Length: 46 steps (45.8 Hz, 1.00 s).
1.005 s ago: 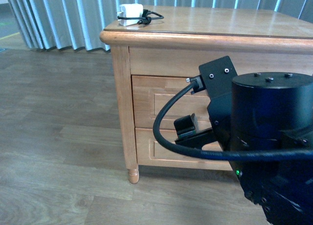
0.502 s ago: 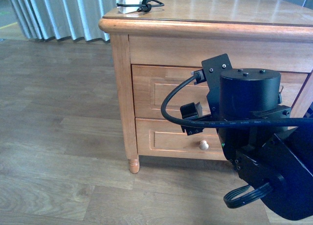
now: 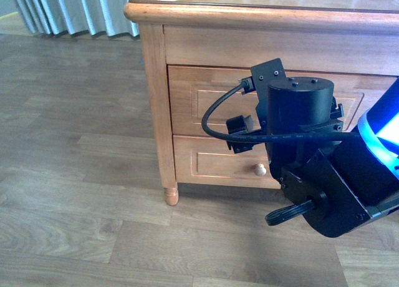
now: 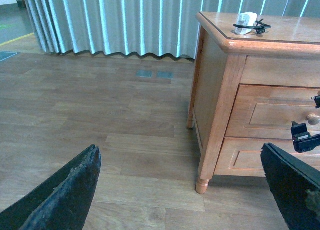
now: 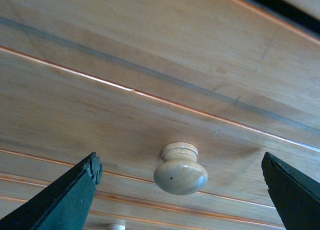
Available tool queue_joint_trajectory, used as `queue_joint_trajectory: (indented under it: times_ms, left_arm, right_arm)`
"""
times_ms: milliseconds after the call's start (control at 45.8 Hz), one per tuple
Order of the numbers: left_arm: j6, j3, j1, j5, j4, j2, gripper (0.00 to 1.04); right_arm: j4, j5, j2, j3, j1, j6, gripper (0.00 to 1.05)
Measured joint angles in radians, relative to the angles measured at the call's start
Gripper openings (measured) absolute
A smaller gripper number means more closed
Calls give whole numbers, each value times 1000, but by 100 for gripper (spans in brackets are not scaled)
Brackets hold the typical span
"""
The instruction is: Put charger into drawer
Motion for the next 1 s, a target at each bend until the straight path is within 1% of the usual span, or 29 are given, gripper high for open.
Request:
queue_joint_trajectory:
  times_ms: [481, 1005]
  left_arm:
    - [0, 0, 0, 0, 0, 0, 99]
    - [0, 0, 0, 0, 0, 0, 99]
  right_arm:
    - [-8, 5, 18, 12, -14, 11, 96]
    - [-20, -6, -12, 4, 9, 37, 96]
